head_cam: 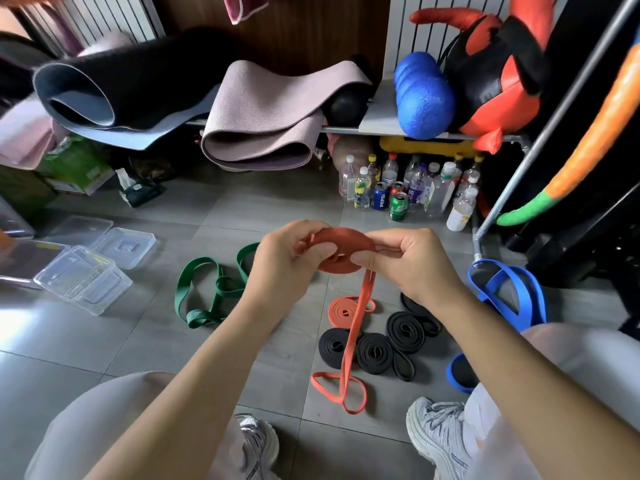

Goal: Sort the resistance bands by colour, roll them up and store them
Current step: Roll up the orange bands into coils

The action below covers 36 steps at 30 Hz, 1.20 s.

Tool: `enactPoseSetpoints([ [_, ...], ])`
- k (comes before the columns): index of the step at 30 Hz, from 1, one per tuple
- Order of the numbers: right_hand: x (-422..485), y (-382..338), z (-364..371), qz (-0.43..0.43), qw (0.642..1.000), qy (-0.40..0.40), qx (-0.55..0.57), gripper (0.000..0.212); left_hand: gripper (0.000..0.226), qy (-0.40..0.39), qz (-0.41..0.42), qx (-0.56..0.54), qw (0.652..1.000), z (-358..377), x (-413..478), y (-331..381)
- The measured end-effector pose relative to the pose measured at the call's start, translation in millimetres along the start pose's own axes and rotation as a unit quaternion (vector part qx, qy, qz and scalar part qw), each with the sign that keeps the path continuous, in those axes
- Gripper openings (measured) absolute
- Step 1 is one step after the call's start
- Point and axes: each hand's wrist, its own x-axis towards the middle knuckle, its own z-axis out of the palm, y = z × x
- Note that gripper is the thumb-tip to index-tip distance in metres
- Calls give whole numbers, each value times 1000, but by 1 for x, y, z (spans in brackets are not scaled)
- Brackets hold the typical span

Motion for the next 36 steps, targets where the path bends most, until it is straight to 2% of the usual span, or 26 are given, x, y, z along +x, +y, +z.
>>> enactPoseSetpoints([
  [5, 0, 2, 3, 0, 999, 50, -8, 27, 23, 58, -69, -145, 985, -2, 2, 1],
  [8, 0, 1, 1, -13, 998, 60, -22, 25, 18, 24, -119, -184, 975, -1, 2, 1],
  [9, -1, 2, 0, -14, 998, 55, -37, 25, 16, -1, -121, -142, 983, -2, 3, -1],
  [11, -2, 6, 0, -9, 995, 35, -93, 23, 19, -48, -62, 83, 993, -5, 4, -7],
  [12, -3, 7, 0, -9, 992, 20, -128, 23, 30, -61, -6, 209, 976, -6, 2, -9],
  [13, -4, 8, 1, -13, 987, 0, -159, 22, 41, -71, 57, 289, 953, -5, -1, -10],
  [15, -7, 10, 5, -25, 979, -40, -198, 19, 42, -102, 122, 342, 926, 1, -7, -9],
  [17, -8, 10, 8, -31, 976, -53, -209, 19, 29, -119, 114, 340, 926, 5, -8, -8],
  [22, -3, 7, 4, 0, 991, -8, -137, 23, 20, -70, 70, 231, 968, -2, -2, -6],
  [26, -2, 5, 3, 5, 995, -5, -95, 24, 24, -35, 29, 63, 997, -8, 1, -4],
  [29, -1, 3, 1, -6, 999, 4, -47, 27, 35, -5, -2, -52, 999, -9, 1, 0],
  [33, 0, -2, -1, -21, 1000, 5, 16, 31, 25, 15, -96, -200, 975, -7, -2, 3],
  [36, 0, -2, -2, -19, 999, 7, 39, 26, 21, -18, -113, -214, 970, -7, -4, 6],
])
